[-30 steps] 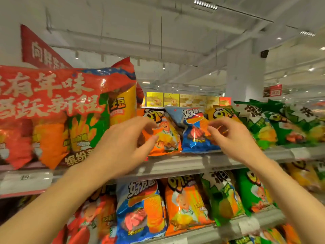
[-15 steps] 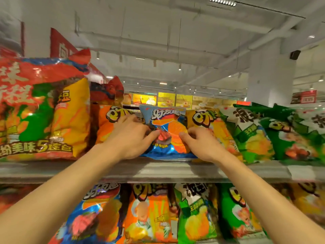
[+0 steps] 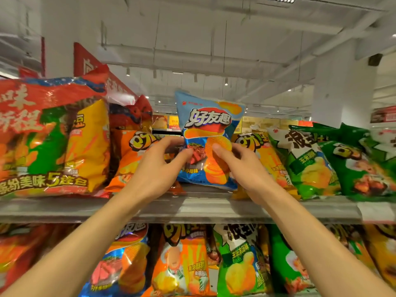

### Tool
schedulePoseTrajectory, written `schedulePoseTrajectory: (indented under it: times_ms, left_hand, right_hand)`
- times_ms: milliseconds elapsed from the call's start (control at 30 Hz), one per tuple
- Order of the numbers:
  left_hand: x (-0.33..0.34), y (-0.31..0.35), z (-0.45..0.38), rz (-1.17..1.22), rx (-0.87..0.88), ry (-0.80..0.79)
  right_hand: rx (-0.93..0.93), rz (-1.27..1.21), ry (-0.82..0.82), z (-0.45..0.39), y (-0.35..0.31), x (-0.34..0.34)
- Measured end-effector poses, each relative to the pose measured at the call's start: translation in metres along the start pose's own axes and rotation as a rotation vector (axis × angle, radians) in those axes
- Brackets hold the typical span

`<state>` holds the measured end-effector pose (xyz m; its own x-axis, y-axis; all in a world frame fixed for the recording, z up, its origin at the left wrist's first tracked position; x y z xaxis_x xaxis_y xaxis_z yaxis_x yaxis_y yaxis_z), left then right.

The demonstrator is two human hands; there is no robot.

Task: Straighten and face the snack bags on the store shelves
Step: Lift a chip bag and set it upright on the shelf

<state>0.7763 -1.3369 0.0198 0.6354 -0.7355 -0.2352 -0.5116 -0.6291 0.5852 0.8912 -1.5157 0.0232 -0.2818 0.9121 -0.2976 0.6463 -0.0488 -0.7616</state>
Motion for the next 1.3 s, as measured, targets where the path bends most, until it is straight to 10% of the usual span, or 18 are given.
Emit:
schedulePoseTrajectory:
  times_ms: [733, 1300]
  left_hand:
    - [0.092, -0.014, 0.073, 0.623, -0.122, -0.169]
    - [0.376, 0.115, 0.069, 0.666, -0.091, -0.345]
  right_hand:
    - [0.121, -0.062, 0.169, 0.129, 0.039, -0.058]
    - [0.152, 0.042, 0.297, 0.189, 0.102, -0.353]
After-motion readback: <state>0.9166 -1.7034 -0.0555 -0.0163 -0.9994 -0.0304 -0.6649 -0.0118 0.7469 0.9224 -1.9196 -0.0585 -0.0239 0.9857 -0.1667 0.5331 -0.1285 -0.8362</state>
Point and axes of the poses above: each hand's wrist, its own z-axis away from the middle knuckle, its own x-axis out of the palm, y = z × x, the point moved 1 cm from there along -z, towards the middle knuckle, and after that the axes turned 8 degrees about z, right-handed, at the moved point
